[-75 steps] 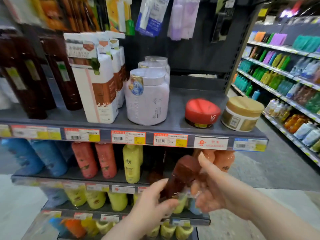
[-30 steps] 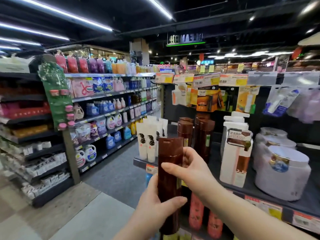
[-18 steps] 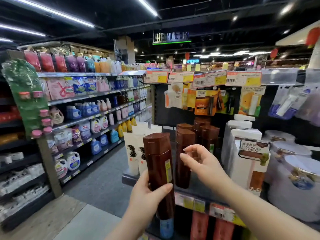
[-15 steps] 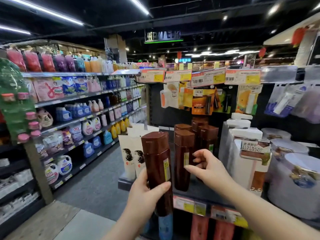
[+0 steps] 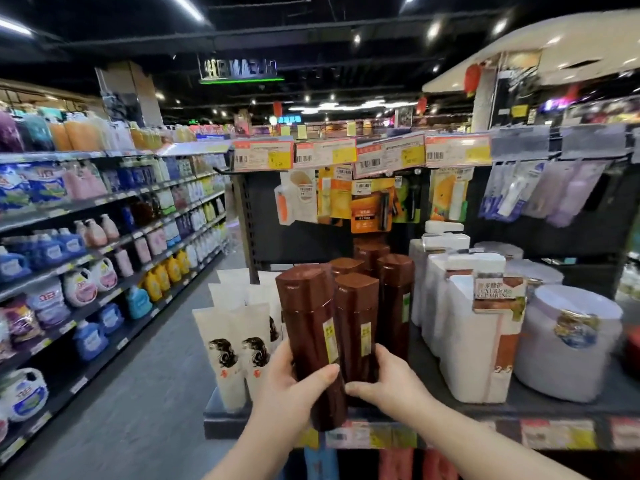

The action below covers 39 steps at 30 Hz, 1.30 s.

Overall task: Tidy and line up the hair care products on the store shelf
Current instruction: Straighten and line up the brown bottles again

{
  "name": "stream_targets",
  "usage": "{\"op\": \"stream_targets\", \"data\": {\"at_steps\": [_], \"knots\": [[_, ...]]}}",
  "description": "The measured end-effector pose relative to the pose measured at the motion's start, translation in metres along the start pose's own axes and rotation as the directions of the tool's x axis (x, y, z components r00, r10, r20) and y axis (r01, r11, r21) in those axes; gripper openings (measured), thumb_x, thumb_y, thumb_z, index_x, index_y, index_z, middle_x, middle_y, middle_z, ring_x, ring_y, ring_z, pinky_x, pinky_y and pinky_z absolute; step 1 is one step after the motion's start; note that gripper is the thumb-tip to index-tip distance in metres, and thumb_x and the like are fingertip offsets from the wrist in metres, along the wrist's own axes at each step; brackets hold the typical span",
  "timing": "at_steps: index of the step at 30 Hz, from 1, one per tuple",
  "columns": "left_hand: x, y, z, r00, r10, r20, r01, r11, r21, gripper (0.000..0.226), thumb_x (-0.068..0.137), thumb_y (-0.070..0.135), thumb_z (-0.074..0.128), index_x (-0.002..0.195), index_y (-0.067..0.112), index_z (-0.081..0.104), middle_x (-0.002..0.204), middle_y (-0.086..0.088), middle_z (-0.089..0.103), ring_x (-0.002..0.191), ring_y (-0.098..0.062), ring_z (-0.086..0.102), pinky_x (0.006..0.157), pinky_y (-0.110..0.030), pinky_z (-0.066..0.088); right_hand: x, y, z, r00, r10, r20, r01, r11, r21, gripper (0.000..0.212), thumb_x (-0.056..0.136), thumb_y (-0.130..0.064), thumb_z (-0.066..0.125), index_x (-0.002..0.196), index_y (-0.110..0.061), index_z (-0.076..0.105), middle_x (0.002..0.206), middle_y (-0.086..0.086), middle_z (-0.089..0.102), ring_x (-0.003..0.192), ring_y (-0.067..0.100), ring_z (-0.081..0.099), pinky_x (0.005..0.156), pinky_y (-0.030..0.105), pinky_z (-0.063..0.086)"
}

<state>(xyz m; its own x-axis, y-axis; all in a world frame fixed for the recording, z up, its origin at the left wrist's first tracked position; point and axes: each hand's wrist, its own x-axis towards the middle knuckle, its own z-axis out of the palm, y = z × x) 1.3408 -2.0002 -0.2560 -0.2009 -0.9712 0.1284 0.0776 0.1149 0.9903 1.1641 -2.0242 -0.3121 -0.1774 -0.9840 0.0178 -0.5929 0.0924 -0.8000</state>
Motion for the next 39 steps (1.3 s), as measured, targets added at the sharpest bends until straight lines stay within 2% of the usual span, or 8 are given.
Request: {"op": "stream_targets", "data": {"at_steps": [3, 6, 10, 14, 18, 22, 27, 39], "knots": [[0.004, -0.003, -0.002, 1.0, -0.015, -0.002, 0.015, 1.0, -0.023, 0.036, 0.077, -0.005, 0.067, 0.103, 0.02, 0.062, 0.097, 0.001, 0.071, 0.078, -0.001, 0.068, 0.057, -0.012, 0.052, 0.004, 0.001, 0.002, 1.0, 0.011, -0.005, -0.01, 1.0, 0.006, 0.065, 0.062, -0.048, 0.076, 0.12, -0.034, 0.051, 0.114, -0.012, 0.063, 0.107, 0.008, 0.059, 0.095, 0.027, 0.047], [0.005, -0.004, -0.001, 1.0, -0.012, -0.002, 0.012, 1.0, -0.019, 0.036, 0.077, -0.004, 0.068, 0.101, 0.021, 0.062, 0.093, 0.004, 0.072, 0.076, 0.002, 0.068, 0.055, -0.01, 0.051, 0.007, 0.003, 0.002, 1.0, -0.004, 0.008, 0.004, 1.0, 0.015, 0.071, 0.056, -0.052, 0.075, 0.12, -0.034, 0.052, 0.118, -0.009, 0.061, 0.107, 0.009, 0.059, 0.096, 0.031, 0.048], [0.005, -0.005, 0.004, 1.0, -0.005, -0.005, 0.005, 1.0, -0.012, 0.036, 0.076, -0.005, 0.068, 0.096, 0.024, 0.063, 0.084, 0.009, 0.074, 0.076, 0.002, 0.068, 0.058, -0.013, 0.051, 0.009, 0.002, 0.002, 1.0, -0.019, 0.0, 0.019, 0.999, -0.038, 0.07, 0.065, -0.048, 0.076, 0.126, -0.03, 0.049, 0.123, -0.007, 0.052, 0.114, 0.013, 0.053, 0.095, 0.025, 0.044], [0.004, -0.007, 0.007, 1.0, -0.012, -0.015, 0.012, 1.0, -0.017, 0.037, 0.075, -0.004, 0.069, 0.097, 0.025, 0.064, 0.087, 0.009, 0.074, 0.079, -0.001, 0.068, 0.065, -0.019, 0.052, 0.012, 0.001, 0.004, 0.999, -0.027, 0.02, 0.027, 1.0, 0.0, 0.066, 0.068, -0.043, 0.076, 0.127, -0.029, 0.049, 0.121, -0.009, 0.061, 0.112, 0.01, 0.057, 0.096, 0.029, 0.047], [0.004, -0.007, 0.008, 0.999, -0.019, -0.033, 0.019, 1.0, -0.01, 0.036, 0.075, -0.003, 0.07, 0.097, 0.025, 0.063, 0.088, 0.007, 0.073, 0.078, 0.0, 0.068, 0.058, -0.015, 0.053, 0.015, -0.001, 0.007, 1.0, -0.009, -0.006, 0.009, 1.0, 0.0, 0.065, 0.07, -0.044, 0.075, 0.126, -0.029, 0.048, 0.119, -0.009, 0.063, 0.11, 0.01, 0.059, 0.094, 0.028, 0.049], [0.002, -0.008, 0.006, 0.999, -0.018, -0.036, 0.018, 1.0, 0.006, 0.036, 0.076, 0.001, 0.07, 0.1, 0.027, 0.061, 0.096, 0.006, 0.071, 0.082, -0.002, 0.068, 0.06, -0.015, 0.052, 0.019, -0.002, 0.008, 1.0, -0.012, -0.009, 0.012, 1.0, -0.01, 0.068, 0.071, -0.044, 0.075, 0.13, -0.027, 0.044, 0.124, -0.006, 0.061, 0.116, 0.013, 0.056, 0.098, 0.031, 0.048], [0.001, -0.01, 0.006, 0.999, -0.01, -0.043, 0.01, 1.0, 0.007, 0.039, 0.076, -0.001, 0.07, 0.099, 0.03, 0.062, 0.092, 0.01, 0.072, 0.082, 0.001, 0.067, 0.057, -0.011, 0.051, 0.026, -0.002, 0.01, 1.0, -0.008, -0.023, 0.007, 1.0, -0.027, 0.07, 0.072, -0.044, 0.074, 0.132, -0.026, 0.042, 0.128, -0.004, 0.059, 0.118, 0.017, 0.055, 0.099, 0.034, 0.047], [0.003, -0.013, 0.009, 0.999, 0.002, -0.036, -0.001, 1.0, 0.02, 0.038, 0.076, 0.002, 0.07, 0.096, 0.033, 0.062, 0.095, 0.009, 0.071, 0.093, -0.008, 0.065, 0.074, -0.025, 0.052, 0.037, -0.013, 0.013, 1.0, -0.001, -0.026, -0.001, 0.998, -0.067, 0.065, 0.076, -0.045, 0.07, 0.131, -0.022, 0.042, 0.13, -0.001, 0.057, 0.118, 0.02, 0.055, 0.097, 0.034, 0.046]]}}
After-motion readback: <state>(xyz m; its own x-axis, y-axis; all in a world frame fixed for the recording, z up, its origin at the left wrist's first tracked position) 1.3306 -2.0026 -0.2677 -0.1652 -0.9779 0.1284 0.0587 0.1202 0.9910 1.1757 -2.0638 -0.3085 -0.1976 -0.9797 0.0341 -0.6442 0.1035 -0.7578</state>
